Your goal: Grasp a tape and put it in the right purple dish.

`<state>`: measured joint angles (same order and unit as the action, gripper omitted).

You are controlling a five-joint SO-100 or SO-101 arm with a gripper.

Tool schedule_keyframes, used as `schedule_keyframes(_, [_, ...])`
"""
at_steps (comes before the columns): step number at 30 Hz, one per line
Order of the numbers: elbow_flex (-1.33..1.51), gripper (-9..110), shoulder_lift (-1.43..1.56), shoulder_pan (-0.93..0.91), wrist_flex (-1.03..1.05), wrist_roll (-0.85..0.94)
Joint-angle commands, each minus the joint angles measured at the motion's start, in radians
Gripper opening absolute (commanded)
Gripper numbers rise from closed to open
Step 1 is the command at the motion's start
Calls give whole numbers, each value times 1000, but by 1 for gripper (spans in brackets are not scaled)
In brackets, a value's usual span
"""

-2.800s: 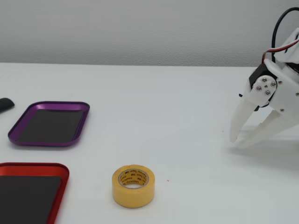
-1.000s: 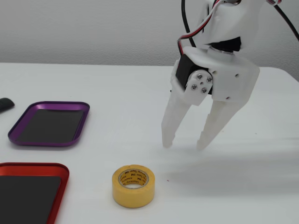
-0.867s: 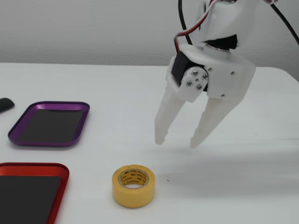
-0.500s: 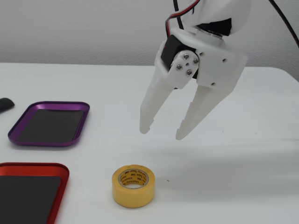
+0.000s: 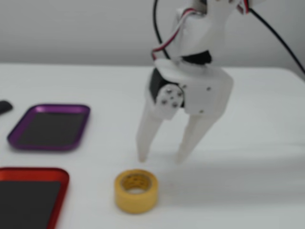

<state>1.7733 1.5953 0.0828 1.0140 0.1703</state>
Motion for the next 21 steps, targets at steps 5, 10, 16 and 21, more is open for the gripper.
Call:
schedule_keyframes(5, [-77,17,-2,51,-5,-2])
schedule_keyframes(10, [-74,17,-2,107,-11,-5])
schedule_keyframes(16, [-71,16,-3,121,-15,-5])
schedule_keyframes(21, [-28,16,-5,117,-67,-3])
